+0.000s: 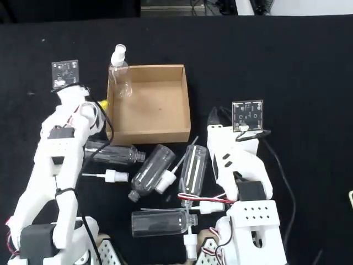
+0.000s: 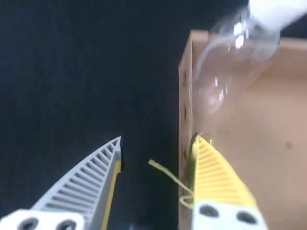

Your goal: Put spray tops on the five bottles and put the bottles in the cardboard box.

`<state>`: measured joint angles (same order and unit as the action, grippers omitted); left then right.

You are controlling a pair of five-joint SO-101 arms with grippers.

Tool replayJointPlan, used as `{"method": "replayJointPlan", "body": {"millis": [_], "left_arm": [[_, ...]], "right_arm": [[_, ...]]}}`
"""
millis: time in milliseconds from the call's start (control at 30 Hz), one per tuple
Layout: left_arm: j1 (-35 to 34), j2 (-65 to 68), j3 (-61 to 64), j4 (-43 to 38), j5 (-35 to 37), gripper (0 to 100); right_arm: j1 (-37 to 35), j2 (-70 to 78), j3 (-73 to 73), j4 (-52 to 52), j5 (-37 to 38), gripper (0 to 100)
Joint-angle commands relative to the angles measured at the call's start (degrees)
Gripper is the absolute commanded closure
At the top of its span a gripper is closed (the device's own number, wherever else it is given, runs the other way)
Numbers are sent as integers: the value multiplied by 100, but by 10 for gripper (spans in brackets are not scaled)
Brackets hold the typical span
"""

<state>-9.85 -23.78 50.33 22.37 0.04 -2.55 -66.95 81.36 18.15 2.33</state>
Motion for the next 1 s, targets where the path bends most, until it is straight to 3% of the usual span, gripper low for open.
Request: {"method": "replayJointPlan", "body": {"millis": [0,233,500,700,967], "left_arm": [[101,-185,-716,1169,-9,786],[180,18,-1385,1723,149,786],[488,1266,-2510,2875,70,786],[523,2040,-2791,2954,70,791],[892,2110,-2484,2927,79,791]], "right_arm": [[88,-127,-22,-132,-44,973],[79,-127,-22,-132,-44,973],[79,-127,-13,-132,-44,973],[79,-154,48,-167,-44,973],[79,-154,48,-176,-44,973]]}}
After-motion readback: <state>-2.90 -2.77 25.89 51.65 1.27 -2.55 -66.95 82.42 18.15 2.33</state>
